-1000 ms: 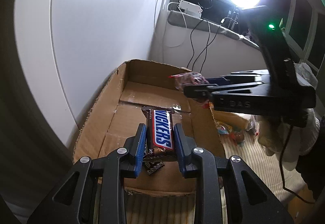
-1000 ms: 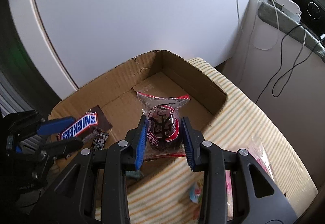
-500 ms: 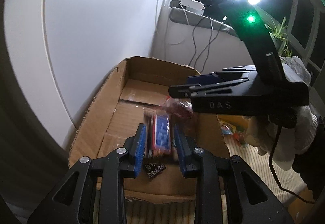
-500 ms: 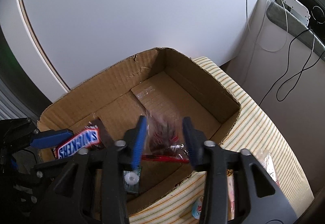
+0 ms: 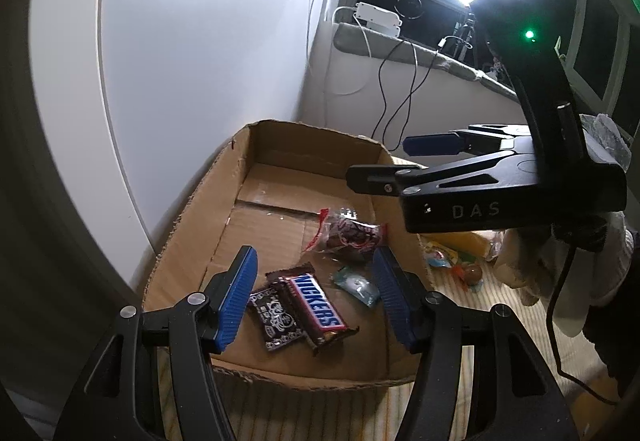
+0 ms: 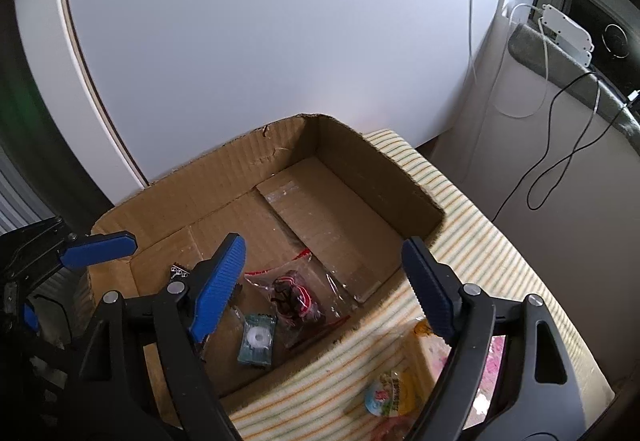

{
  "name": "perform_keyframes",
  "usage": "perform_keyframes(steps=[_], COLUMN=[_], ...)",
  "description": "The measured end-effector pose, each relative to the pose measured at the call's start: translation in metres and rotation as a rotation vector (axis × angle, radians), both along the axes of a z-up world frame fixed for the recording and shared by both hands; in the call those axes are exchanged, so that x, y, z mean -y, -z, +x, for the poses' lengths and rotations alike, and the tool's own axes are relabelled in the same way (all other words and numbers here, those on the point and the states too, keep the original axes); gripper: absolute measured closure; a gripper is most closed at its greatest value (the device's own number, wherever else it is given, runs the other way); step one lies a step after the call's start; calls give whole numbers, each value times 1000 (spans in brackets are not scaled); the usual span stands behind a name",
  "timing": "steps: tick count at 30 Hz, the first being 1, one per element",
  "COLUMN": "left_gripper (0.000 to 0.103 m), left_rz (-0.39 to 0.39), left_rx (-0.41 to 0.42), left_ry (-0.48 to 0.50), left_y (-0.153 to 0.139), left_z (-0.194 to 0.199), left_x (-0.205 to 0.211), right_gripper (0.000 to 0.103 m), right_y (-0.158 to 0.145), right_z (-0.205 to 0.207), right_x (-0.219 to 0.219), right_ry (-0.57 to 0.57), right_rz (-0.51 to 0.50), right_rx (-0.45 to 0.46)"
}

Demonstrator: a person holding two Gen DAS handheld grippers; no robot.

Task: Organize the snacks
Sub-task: 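Carry the Snickers bar and red candy bag into the box and release, then grasp the round chocolate cup with left tool while right tool grasps green candy bag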

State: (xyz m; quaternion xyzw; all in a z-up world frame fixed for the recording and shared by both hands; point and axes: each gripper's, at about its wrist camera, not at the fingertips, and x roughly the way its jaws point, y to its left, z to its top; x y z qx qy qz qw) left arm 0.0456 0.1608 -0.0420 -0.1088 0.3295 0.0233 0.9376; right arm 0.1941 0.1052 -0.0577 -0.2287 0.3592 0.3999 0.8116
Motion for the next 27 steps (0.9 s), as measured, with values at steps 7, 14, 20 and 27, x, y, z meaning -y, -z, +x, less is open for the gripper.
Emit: perform_keyframes(steps=[7,14,20,27], left_gripper=[43,43,43,44], left_rz=[9,12,10,0], left_rx=[13,23,23,2], left_ry=[23,63,114,178], left_y=[-8,-12,-12,-5], left_z=[-4,-5,-1,9], left_x=[15,36,60,90], right_gripper=[20,20,20,20], right_y=[-10,-18,-22,-22], right_z=[-6,-14,-18,-19], right_x=[30,77,123,186], right_ry=[31,67,112,189], right_rz=[30,43,49,52], right_rx=[8,18,22,24])
